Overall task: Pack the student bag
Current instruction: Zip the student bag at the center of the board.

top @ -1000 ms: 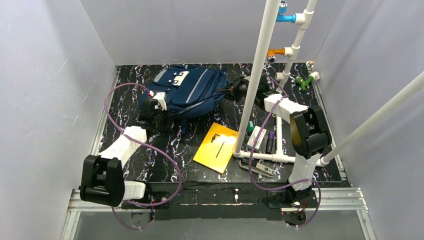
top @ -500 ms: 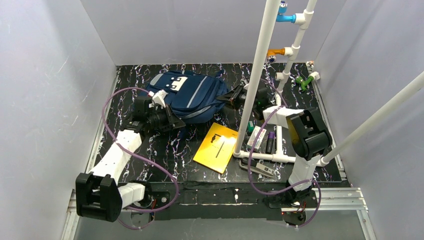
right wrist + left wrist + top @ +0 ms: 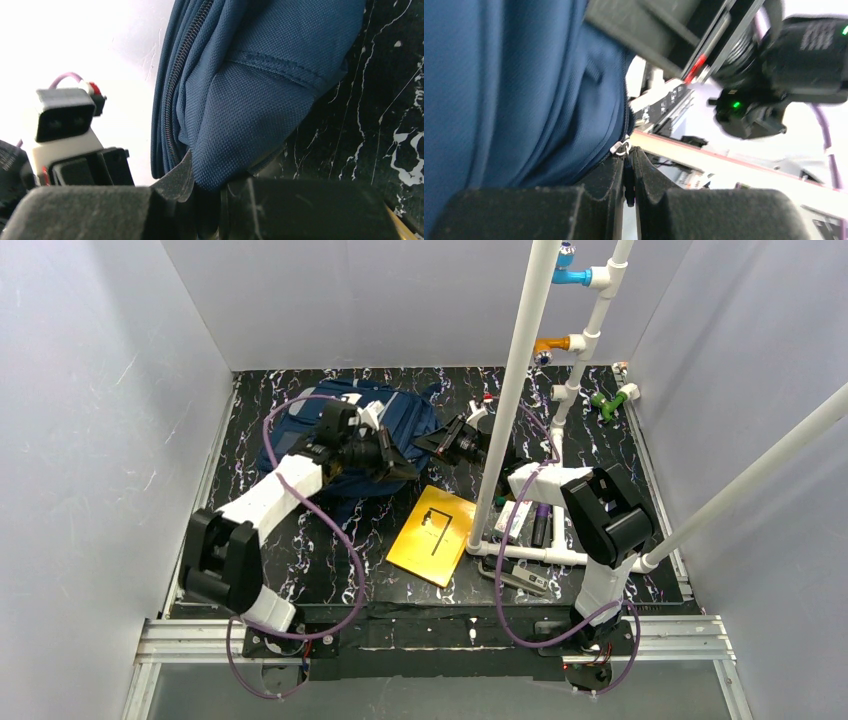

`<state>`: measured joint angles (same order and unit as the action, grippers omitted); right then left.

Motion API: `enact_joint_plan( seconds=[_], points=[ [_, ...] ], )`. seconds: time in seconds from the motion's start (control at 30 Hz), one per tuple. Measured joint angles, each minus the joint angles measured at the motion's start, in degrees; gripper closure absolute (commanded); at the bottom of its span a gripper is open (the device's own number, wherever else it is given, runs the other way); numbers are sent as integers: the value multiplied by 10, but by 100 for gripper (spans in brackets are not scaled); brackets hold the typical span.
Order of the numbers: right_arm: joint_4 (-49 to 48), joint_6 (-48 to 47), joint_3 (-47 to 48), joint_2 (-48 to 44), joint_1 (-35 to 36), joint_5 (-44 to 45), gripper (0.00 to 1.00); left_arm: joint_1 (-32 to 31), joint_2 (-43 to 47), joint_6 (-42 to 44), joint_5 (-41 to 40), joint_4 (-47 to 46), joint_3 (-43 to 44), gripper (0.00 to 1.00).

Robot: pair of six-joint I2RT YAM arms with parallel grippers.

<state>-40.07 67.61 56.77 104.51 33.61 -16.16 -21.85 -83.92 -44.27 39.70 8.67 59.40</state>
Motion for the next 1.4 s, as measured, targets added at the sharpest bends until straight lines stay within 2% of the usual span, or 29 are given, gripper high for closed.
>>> enact_joint_plan(
  seconds=[0.17,0.33,0.4,0.47,0.6,0.77,0.9,1.17,1.4],
  points=[
    [-3,-33,16,13,-3,16,99,-5,-105,-49,50,-5,101,100],
    [33,-84,19,19,-9,23,96,-7,-149,-82,71,-16,108,98],
    [56,-107,20,19,-9,17,85,-9,-145,-80,65,-21,88,90],
    [108,-137,30,19,-9,6,70,-11,-137,-72,56,-24,62,78],
    [278,-234,75,19,-9,6,46,-16,-132,-53,53,-43,9,58],
    [421,-352,110,14,-11,19,30,-17,-100,-27,36,-45,-55,45],
    [486,-407,110,-18,-15,40,15,-9,-27,-4,-4,-3,-76,41],
    [551,-467,111,-80,-20,32,12,54,165,-15,-73,20,-177,41],
    [476,-421,56,-84,-17,-91,21,56,213,-129,-108,-40,-286,41]
  ],
)
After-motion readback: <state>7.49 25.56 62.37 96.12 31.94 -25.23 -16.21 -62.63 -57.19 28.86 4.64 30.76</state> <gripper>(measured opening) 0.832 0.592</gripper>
